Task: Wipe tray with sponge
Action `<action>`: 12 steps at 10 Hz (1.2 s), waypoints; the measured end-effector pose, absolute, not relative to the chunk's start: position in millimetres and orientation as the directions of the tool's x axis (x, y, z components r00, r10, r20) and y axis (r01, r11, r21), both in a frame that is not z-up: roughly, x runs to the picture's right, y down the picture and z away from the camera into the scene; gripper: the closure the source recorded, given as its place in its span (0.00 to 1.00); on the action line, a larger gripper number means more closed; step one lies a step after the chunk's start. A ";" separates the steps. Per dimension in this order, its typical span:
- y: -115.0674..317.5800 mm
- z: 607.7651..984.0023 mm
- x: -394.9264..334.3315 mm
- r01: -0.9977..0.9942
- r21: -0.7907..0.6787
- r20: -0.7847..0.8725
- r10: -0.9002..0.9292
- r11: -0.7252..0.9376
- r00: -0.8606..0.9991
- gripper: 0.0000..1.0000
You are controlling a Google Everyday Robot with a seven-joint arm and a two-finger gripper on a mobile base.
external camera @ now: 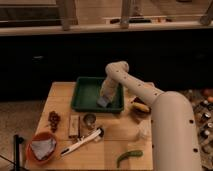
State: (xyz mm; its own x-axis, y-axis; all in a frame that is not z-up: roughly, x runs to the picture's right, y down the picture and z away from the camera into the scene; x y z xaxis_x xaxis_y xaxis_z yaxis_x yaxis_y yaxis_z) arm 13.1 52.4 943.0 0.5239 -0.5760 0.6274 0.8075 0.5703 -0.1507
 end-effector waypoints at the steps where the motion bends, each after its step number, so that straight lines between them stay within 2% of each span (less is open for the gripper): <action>1: 47.2 947.4 12.9 0.806 -0.158 0.615 -0.582 0.571 0.532 0.99; 6: 33.6 962.3 -27.5 0.825 -0.139 0.618 -0.603 0.547 0.504 0.99; 9: 49.7 949.4 -52.5 0.862 -0.082 0.663 -0.618 0.501 0.423 0.99; 12: 68.4 932.9 -40.3 0.864 -0.066 0.683 -0.608 0.499 0.404 0.99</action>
State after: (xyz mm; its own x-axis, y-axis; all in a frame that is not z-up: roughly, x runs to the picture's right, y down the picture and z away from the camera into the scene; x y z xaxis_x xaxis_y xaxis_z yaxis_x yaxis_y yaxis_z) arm -40.3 68.4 932.9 0.4039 -0.6080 0.6835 0.8638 0.4995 -0.0661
